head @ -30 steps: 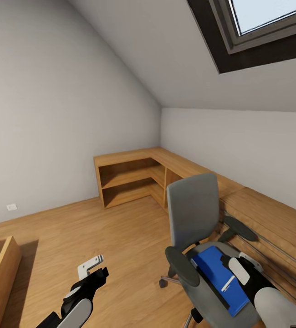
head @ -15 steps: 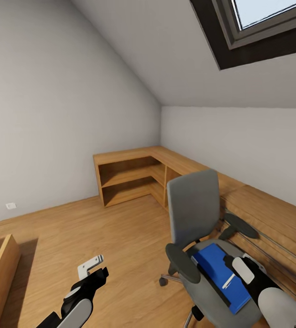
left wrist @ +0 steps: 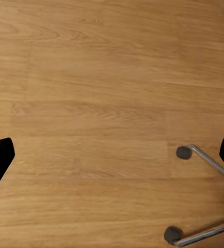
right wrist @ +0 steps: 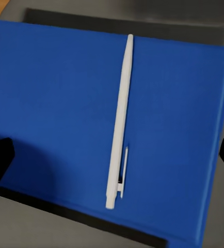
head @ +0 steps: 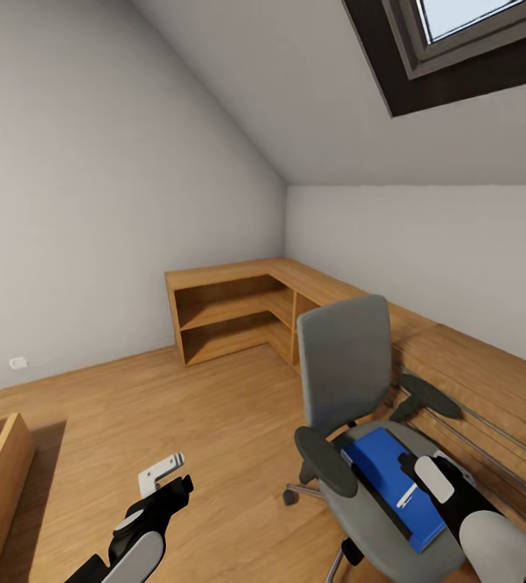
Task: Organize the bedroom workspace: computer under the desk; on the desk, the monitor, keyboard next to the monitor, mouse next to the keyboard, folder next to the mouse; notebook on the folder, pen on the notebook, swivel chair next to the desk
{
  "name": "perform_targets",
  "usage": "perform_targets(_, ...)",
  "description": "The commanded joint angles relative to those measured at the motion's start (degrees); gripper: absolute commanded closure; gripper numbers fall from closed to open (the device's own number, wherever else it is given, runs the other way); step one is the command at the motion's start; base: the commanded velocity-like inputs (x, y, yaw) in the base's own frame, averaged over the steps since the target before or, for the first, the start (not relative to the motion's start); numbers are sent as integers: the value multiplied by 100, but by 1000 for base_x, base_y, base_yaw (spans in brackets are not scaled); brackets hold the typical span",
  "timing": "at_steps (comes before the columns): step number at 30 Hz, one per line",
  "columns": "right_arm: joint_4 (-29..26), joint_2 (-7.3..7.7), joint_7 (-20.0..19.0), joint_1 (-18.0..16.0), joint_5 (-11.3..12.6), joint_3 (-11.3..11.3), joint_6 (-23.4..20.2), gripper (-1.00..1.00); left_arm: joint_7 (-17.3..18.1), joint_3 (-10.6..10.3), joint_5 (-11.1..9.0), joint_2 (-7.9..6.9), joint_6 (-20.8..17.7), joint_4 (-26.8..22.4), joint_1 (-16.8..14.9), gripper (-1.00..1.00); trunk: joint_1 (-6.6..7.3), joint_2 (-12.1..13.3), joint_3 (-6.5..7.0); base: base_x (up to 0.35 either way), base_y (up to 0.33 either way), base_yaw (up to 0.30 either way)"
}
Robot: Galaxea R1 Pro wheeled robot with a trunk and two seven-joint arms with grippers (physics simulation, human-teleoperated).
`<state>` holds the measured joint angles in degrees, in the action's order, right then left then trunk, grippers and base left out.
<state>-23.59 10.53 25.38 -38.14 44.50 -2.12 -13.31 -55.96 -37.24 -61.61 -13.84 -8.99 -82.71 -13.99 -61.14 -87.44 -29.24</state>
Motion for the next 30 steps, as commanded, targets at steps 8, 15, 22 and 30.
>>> perform_targets(8, -62, -25, 20, -1, 7, 3, -23, -100, -38, -21, -9, 0, -33, -1, -7, -100, -176, -326, -151, 0, 0, 0)
perform_targets(15, -116, -89, 40, -8, 94, -24, -25, -100, -30, -211, 18, 178, -33, 3, -7, -100, -197, -365, -168, 0, 0, 0)
perform_targets(22, -96, -178, -13, -7, 59, 8, 52, -100, -29, -232, 19, 242, -33, 1, -7, -100, -197, -365, -168, 0, 0, 0)
perform_targets(30, -94, -205, -30, -9, 51, 17, 65, -100, -29, -247, 18, 264, -33, 2, -7, -100, -197, -365, -168, 0, 0, 0)
